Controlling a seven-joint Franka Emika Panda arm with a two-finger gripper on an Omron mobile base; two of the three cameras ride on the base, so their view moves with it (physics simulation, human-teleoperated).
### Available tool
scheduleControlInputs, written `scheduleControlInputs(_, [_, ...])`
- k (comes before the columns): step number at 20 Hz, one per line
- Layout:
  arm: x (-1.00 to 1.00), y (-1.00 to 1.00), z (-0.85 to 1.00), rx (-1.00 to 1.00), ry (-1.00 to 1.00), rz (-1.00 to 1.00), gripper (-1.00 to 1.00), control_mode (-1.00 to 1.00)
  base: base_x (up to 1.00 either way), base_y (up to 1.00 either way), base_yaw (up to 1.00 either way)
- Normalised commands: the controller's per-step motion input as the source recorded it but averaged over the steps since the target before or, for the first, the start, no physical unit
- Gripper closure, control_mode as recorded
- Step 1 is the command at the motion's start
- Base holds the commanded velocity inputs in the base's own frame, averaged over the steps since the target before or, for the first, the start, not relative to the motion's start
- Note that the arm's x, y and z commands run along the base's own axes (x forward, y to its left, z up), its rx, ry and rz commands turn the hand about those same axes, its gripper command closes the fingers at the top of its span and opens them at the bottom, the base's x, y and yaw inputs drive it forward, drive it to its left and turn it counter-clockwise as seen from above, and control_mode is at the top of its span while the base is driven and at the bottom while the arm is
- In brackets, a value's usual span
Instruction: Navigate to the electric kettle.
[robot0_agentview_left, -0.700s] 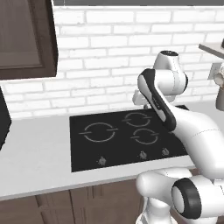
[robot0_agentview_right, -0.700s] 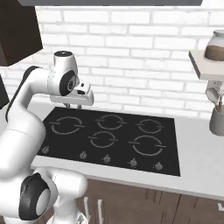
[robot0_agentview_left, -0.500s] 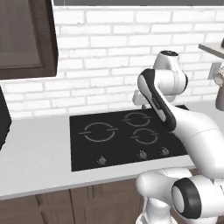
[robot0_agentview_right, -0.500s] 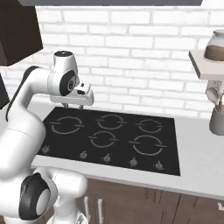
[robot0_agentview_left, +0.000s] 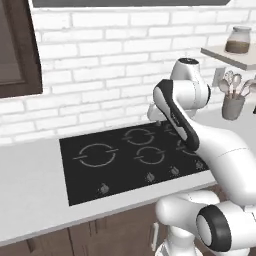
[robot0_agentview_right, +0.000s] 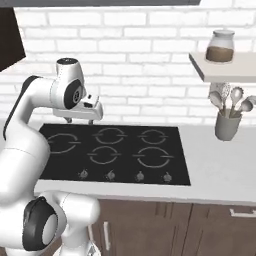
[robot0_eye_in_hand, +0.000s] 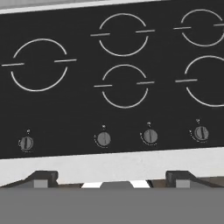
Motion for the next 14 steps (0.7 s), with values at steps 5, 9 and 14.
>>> scheduleControlInputs(5, [0.0,0.0,0.0,0.0,0.0,0.0,-1.0,1.0,0.0,0.0,-0.55])
scheduleControlInputs(9, [0.0,0.0,0.0,0.0,0.0,0.0,-1.0,1.0,-0.03,0.0,-0.57])
scheduleControlInputs(14, [0.0,0.0,0.0,0.0,0.0,0.0,-1.0,1.0,-0.1,0.0,-0.61])
